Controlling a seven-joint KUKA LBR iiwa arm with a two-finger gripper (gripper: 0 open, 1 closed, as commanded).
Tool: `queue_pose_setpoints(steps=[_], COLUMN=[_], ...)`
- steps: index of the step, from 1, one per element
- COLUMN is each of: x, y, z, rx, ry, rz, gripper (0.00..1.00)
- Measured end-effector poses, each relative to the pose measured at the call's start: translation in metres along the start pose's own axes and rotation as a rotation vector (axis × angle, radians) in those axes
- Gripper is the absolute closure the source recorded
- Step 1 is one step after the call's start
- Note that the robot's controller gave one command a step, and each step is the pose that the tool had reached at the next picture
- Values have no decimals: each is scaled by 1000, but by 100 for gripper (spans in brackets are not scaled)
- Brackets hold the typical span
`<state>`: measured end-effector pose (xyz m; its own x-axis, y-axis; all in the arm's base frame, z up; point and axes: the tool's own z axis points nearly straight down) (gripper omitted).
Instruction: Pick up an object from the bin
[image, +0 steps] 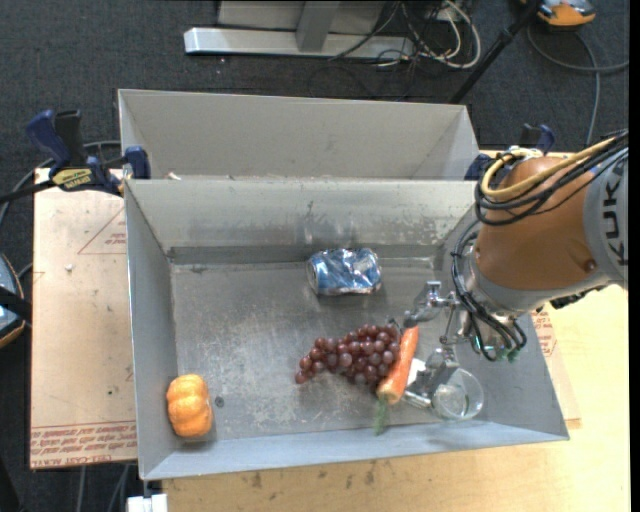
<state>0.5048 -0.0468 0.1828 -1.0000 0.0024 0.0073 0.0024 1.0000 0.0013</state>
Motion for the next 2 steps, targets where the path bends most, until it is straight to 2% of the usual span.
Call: queue_pose_setpoints(steps=[1,2], x=[-2,-39], y=[0,28], z=[-4,67], rx=[1,1], ry=[-8,-13], rz=[-2,-39], gripper=[0,0])
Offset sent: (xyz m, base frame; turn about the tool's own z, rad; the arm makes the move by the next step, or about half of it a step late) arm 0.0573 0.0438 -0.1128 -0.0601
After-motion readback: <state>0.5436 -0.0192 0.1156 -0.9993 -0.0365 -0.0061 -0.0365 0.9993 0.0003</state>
